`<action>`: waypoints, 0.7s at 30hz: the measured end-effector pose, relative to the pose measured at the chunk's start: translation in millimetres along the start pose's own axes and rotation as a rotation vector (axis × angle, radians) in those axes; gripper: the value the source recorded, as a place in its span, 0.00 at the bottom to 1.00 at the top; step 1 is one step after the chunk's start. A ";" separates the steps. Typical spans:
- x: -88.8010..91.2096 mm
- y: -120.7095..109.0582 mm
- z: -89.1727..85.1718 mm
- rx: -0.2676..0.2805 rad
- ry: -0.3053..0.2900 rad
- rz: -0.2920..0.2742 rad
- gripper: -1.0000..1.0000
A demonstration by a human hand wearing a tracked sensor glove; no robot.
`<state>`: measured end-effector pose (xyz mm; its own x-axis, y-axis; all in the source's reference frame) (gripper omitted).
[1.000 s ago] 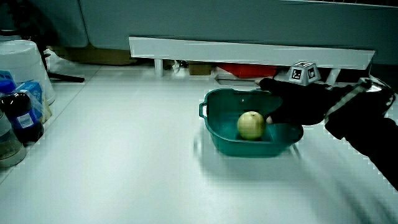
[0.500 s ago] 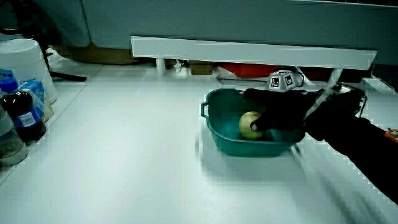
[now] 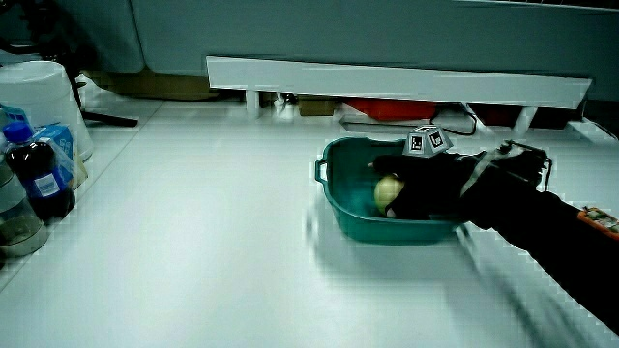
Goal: Pick pear from plate
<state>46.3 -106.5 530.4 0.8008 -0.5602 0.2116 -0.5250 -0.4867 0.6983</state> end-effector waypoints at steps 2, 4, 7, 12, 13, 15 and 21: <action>-3.1 -0.9 0.3 0.004 -0.008 0.002 0.50; -5.8 0.1 -1.9 0.022 -0.038 -0.021 0.56; -7.9 2.2 -5.4 0.022 -0.050 -0.033 0.65; -9.7 1.9 -5.8 0.054 -0.054 -0.035 0.79; -9.1 3.0 -6.6 0.054 -0.055 -0.034 0.82; -9.8 1.4 -5.7 0.061 -0.056 -0.038 0.88; -5.7 6.4 -11.1 0.052 -0.029 -0.020 1.00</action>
<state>41.6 -98.9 541.3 0.8029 -0.5692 0.1772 -0.5237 -0.5315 0.6658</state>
